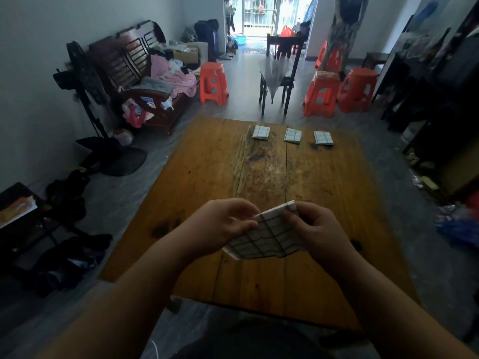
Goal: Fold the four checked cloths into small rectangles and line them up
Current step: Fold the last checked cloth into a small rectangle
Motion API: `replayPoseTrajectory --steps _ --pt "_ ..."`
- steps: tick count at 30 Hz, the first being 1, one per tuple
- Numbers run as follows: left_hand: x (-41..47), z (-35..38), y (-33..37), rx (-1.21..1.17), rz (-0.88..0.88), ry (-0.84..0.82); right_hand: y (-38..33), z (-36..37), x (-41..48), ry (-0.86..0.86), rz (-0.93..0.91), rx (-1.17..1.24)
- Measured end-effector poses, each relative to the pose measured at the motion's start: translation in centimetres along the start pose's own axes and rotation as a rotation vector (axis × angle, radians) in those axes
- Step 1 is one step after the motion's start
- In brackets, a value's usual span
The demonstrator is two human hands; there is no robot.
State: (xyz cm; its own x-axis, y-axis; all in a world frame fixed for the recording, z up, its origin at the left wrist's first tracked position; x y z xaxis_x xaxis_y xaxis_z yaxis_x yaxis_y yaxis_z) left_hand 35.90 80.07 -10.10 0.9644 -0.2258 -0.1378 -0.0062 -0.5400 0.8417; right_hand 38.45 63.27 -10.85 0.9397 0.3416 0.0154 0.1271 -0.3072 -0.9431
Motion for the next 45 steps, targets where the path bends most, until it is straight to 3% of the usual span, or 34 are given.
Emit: replayPoseTrajectory --steps 8,15,19,24,29,37,45 --pt "0.6 0.3 0.2 0.114 0.046 0.123 -0.2 -0.5 -0.3 0.012 -0.027 -0.035" --pt "0.8 -0.8 -0.5 -0.041 0.003 0.128 0.4 -2.5 -0.2 0.217 -0.063 -0.279" --pt "0.7 -1.0 -0.7 -0.095 -0.026 0.109 0.6 -0.9 0.5 0.04 0.0 -0.116" --pt "0.5 -1.7 -1.4 -0.157 -0.043 0.15 -0.1 -1.8 0.6 0.132 -0.069 -0.158" --pt "0.8 -1.2 -1.3 -0.199 -0.043 0.07 -0.7 -1.9 0.7 0.165 -0.086 -0.206" --pt "2.7 -2.8 3.5 -0.201 0.157 0.251 -1.5 -1.2 0.9 0.124 -0.115 -0.219" --pt "2.7 -3.9 2.4 -0.343 0.115 0.354 -0.9 -3.0 0.9 0.193 -0.094 -0.113"
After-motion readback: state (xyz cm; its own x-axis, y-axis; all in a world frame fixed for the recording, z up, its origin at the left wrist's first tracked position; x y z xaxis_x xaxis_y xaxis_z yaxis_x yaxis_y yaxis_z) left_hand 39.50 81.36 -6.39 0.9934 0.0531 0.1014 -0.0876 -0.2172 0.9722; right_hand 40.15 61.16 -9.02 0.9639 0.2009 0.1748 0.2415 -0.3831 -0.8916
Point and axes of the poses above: each hand's wrist, its own x-axis towards the middle knuckle, its own z-axis out of the palm, y = z × x, the point moved 10 cm from there along x, towards the middle knuckle, and after that the axes turned 8 degrees about -x, right-handed, at the moved point
